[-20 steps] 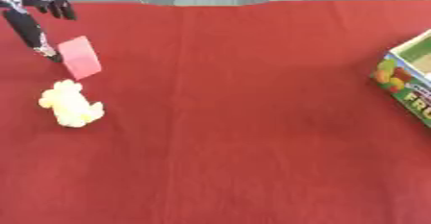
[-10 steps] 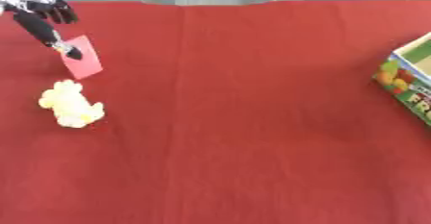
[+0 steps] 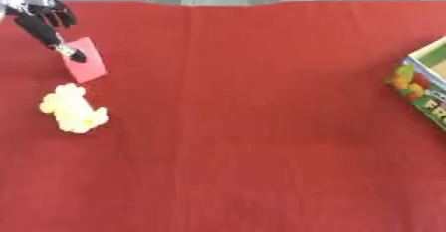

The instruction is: Pick up the objects with one hand, pass them to the other hand, and then place them into the box on the other side of the table.

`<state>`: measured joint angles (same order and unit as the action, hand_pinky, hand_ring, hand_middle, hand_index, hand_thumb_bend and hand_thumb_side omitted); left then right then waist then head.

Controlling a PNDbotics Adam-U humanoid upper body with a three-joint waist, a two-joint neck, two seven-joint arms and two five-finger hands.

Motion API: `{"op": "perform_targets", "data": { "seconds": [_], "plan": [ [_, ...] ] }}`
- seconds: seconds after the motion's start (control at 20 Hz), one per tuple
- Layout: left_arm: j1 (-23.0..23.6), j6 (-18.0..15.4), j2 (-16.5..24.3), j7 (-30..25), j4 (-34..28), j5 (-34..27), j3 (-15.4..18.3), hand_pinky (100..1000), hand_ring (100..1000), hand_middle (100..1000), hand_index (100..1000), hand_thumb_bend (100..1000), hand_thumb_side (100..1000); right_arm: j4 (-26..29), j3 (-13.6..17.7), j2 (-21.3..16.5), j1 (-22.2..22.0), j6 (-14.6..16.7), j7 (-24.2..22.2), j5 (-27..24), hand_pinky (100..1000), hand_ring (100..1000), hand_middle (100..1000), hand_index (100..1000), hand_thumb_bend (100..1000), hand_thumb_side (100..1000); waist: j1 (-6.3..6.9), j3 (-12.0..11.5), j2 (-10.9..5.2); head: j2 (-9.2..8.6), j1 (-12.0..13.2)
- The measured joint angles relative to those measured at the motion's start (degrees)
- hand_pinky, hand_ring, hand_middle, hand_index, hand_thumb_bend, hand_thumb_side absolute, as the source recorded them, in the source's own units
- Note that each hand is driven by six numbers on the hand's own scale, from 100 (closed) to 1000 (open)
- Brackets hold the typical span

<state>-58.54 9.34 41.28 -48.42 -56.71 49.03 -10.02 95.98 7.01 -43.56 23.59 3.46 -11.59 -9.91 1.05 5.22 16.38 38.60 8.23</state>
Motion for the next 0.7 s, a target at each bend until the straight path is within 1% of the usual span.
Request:
{"op": "perform_targets", "data": {
  "seconds": [0.4, 0.55, 0.7],
  "plan": [
    [0.1, 0.4, 0.0, 0.4, 1.5, 1.5, 0.7, 917, 873, 813, 880, 769, 430, 0.0, 0.0, 0.2, 0.0, 0.1, -0.1, 0.5, 992, 1000, 823, 905, 100, 609, 0.12, 0.3, 0.40, -0.23, 1.0],
    [0.2, 0.4, -0.1, 0.4, 1.9, 2.0, 0.7, 916, 873, 815, 875, 764, 411, -0.2, 0.0, 0.4, 0.0, 0.2, -0.2, 0.6, 993, 1000, 823, 905, 100, 612, 0.11, 0.4, 0.65, -0.50, 1.3],
    [0.3, 0.3, -0.5, 0.3, 2.3, 2.9, 0.7, 915, 873, 815, 869, 739, 379, -0.4, 0.0, 0.5, -0.1, 0.4, -0.3, 0.7, 993, 1000, 823, 906, 100, 614, 0.09, 0.4, 0.67, -0.51, 1.6]
  ]
}}
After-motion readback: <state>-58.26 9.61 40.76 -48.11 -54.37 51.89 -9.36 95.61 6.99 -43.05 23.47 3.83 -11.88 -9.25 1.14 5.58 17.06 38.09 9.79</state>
